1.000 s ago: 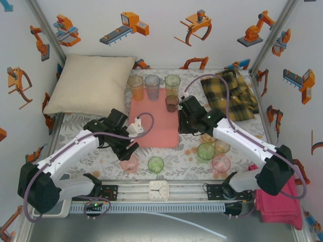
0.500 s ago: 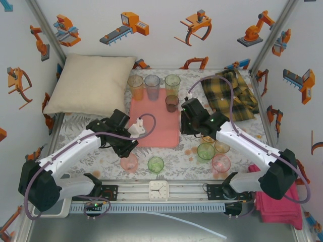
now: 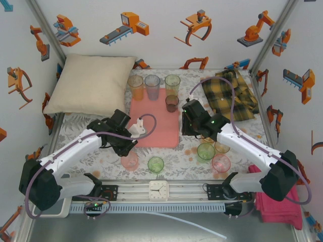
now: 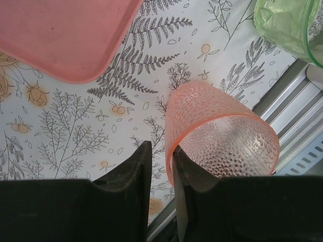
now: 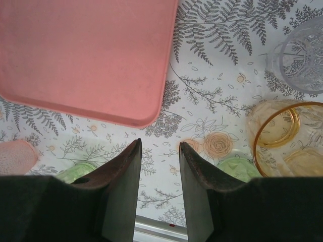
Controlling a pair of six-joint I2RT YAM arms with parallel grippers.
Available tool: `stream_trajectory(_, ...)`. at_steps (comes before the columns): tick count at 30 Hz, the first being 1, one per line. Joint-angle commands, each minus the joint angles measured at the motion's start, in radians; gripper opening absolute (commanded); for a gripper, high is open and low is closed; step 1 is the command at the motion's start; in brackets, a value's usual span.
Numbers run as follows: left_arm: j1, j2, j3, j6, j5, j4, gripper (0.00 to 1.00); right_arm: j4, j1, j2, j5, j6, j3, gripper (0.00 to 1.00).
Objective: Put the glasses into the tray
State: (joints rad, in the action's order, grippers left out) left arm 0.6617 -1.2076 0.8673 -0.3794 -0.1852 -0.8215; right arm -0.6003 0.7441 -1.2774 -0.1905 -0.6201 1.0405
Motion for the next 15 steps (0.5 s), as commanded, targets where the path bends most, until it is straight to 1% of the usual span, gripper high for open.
stream_trajectory(1, 0.007, -0.004, 0.002, 0.009, 0.011, 0.001, 0.24, 0.021, 0.006, 0.023, -0.03, -0.021, -0.011, 0.37)
stream_trajectory(3, 0.006, -0.002, 0.004, 0.008, 0.012, -0.001, 0.2, 0.021, 0.006, 0.021, -0.03, -0.019, -0.01, 0.37)
stream_trajectory(4, 0.006, -0.002, 0.004, 0.008, 0.013, -0.001, 0.19, 0.021, 0.006, 0.02, -0.03, -0.017, -0.009, 0.37)
stream_trajectory(8, 0.007, -0.002, 0.01, 0.011, 0.015, -0.006, 0.19, 0.019, 0.006, 0.021, -0.03, -0.015, -0.005, 0.37)
stream_trajectory(10, 0.007, 0.0, 0.02, 0.013, 0.009, -0.015, 0.16, 0.018, 0.006, 0.022, -0.03, -0.015, -0.005, 0.37)
stream_trajectory(15, 0.005, -0.001, 0.046, 0.007, -0.001, -0.04, 0.16, 0.018, 0.006, 0.023, -0.029, -0.018, -0.01, 0.37)
